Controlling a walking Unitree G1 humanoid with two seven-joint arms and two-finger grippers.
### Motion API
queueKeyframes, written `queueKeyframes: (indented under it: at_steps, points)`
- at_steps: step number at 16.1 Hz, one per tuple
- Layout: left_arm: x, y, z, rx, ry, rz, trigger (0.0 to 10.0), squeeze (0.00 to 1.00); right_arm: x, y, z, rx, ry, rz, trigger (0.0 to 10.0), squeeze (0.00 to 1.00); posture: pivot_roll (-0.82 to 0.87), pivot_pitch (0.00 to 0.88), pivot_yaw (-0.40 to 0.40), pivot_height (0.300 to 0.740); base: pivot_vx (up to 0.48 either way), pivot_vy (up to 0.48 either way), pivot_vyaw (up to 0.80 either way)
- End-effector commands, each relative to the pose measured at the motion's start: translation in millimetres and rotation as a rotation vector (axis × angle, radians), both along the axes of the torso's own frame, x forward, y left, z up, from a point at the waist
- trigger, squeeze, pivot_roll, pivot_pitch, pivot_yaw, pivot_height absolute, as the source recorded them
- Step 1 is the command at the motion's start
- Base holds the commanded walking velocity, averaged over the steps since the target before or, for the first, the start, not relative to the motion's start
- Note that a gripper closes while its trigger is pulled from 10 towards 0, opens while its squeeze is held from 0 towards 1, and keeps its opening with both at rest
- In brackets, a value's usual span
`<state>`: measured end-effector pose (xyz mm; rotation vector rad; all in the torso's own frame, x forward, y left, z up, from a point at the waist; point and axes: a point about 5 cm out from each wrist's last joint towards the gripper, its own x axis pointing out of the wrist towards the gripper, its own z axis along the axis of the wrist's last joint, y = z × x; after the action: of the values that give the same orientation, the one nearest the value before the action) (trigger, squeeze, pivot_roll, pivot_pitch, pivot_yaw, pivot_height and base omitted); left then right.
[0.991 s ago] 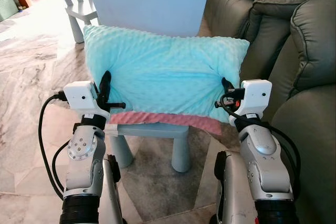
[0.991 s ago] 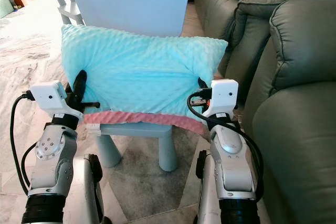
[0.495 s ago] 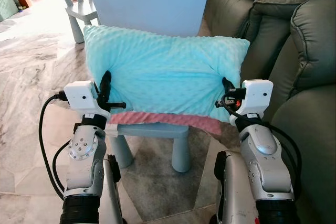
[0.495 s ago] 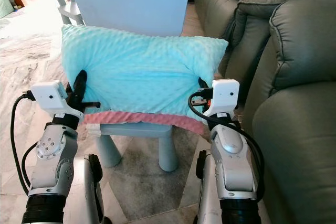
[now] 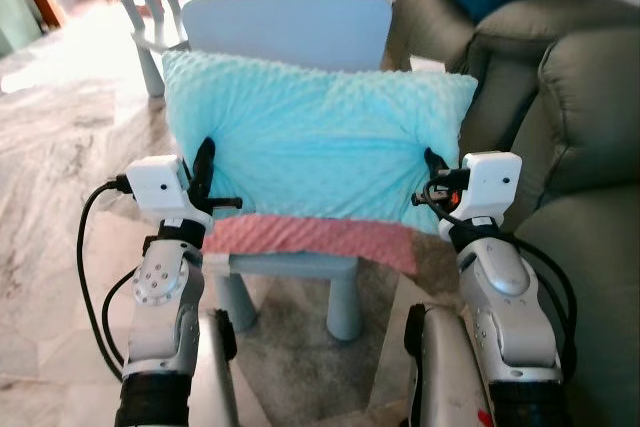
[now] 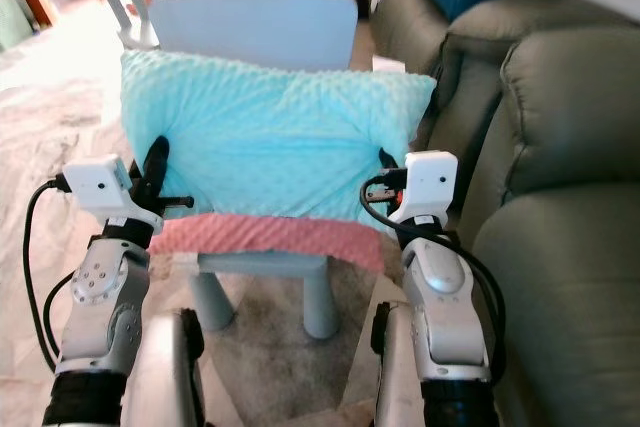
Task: Move the pillow to the sofa
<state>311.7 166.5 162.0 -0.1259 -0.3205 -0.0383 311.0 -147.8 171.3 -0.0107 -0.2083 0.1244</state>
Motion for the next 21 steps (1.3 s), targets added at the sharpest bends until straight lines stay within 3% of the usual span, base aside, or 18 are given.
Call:
queueKeyframes:
  at_steps: [1, 13, 21]
  points:
    - [0.0, 5.1, 2.4, 0.003, -0.008, 0.018, 0.0, 0.00, -1.3, 0.7, 12.1, 0.008, -0.051, -0.002, 0.0, 0.00, -0.09, 0.000, 0.058, 0.473, 0.000, 0.000, 0.00]
    - [0.8, 4.2, 1.2, 0.000, -0.004, 0.010, 0.0, 0.00, -0.5, 0.0, 12.8, 0.015, -0.051, 0.002, 0.0, 0.00, -0.09, 0.000, 0.061, 0.573, 0.000, 0.000, 0.00]
    - [2.4, 2.2, 0.3, -0.003, -0.003, 0.001, 0.0, 0.00, 0.1, -1.0, 13.8, 0.018, -0.054, 0.003, 0.0, 0.00, -0.10, 0.000, 0.060, 0.663, 0.000, 0.000, 0.00]
